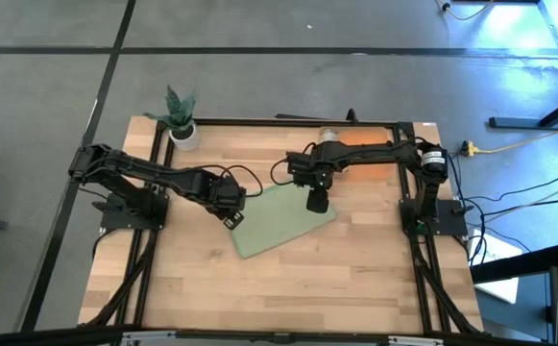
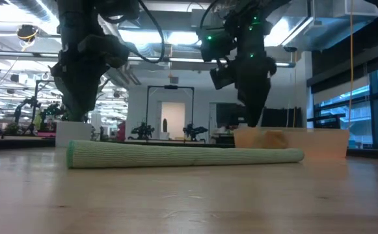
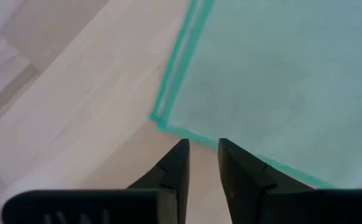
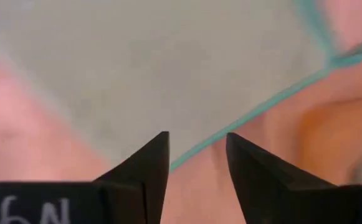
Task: Roll microfiber towels into tight, uniform cylinder then place into a basket
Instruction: Roll the green microfiber towel
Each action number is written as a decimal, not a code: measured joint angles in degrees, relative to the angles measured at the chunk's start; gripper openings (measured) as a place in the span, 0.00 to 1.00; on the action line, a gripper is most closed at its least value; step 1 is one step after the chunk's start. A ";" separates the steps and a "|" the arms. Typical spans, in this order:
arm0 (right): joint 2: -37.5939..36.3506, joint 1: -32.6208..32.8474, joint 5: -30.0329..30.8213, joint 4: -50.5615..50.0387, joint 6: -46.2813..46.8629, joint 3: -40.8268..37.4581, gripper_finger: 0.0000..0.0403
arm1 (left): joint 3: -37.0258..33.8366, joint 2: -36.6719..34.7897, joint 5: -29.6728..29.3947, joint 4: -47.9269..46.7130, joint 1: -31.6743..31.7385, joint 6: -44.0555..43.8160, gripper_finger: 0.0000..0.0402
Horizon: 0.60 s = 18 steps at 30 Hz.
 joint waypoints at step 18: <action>-0.09 2.75 -17.41 8.73 7.88 -12.29 0.40 | -5.10 5.92 -0.09 17.06 -1.91 3.88 0.18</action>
